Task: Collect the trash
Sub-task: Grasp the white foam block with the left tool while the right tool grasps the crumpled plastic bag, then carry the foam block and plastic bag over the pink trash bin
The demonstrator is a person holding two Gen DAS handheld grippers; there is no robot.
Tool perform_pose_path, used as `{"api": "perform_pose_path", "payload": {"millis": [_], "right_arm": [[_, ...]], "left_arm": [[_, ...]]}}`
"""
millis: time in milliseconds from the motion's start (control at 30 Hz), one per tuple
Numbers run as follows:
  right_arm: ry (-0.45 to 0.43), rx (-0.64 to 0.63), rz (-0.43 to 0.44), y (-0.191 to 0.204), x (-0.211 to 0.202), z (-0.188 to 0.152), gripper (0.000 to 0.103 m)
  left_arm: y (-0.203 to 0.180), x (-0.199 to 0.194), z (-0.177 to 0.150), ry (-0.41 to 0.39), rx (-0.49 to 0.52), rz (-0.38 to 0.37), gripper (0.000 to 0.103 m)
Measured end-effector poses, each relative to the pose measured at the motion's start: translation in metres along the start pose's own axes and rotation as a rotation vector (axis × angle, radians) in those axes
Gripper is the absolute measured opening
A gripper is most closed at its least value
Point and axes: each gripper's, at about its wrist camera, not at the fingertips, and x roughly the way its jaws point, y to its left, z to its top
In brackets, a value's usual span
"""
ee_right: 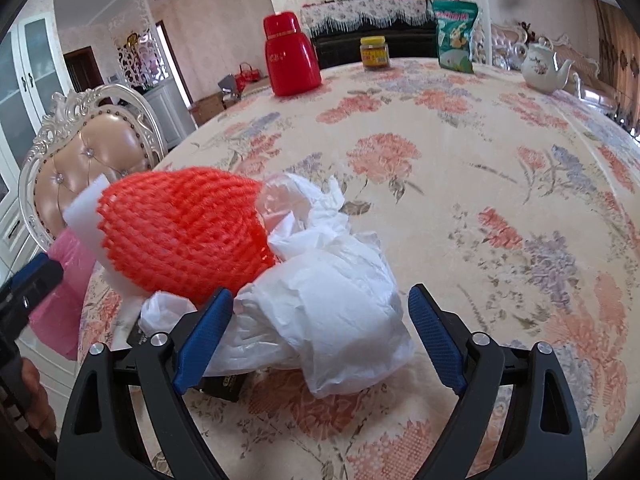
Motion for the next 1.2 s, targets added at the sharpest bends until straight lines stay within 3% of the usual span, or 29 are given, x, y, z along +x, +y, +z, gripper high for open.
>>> {"api": "perform_pose_path", "payload": {"millis": [467, 533, 667, 700, 1200], "right_arm": [[0.016, -0.026, 0.013, 0.000, 0.000, -0.004, 0.052], [0.007, -0.023, 0.016, -0.002, -0.002, -0.004, 0.048], [-0.005, -0.023, 0.015, -0.003, -0.006, -0.006, 0.044], [-0.011, -0.022, 0.011, -0.003, -0.008, -0.006, 0.043], [-0.135, -0.037, -0.017, 0.001, -0.052, 0.008, 0.042]], "left_arm": [[0.017, 0.045, 0.024, 0.041, -0.034, -0.015, 0.098], [0.019, 0.048, 0.025, 0.041, -0.037, -0.018, 0.091], [0.018, 0.050, 0.024, 0.052, -0.031, -0.047, 0.067], [0.018, 0.049, 0.024, 0.053, -0.033, -0.059, 0.063], [0.025, 0.022, 0.026, 0.001, -0.058, -0.060, 0.062]]}}
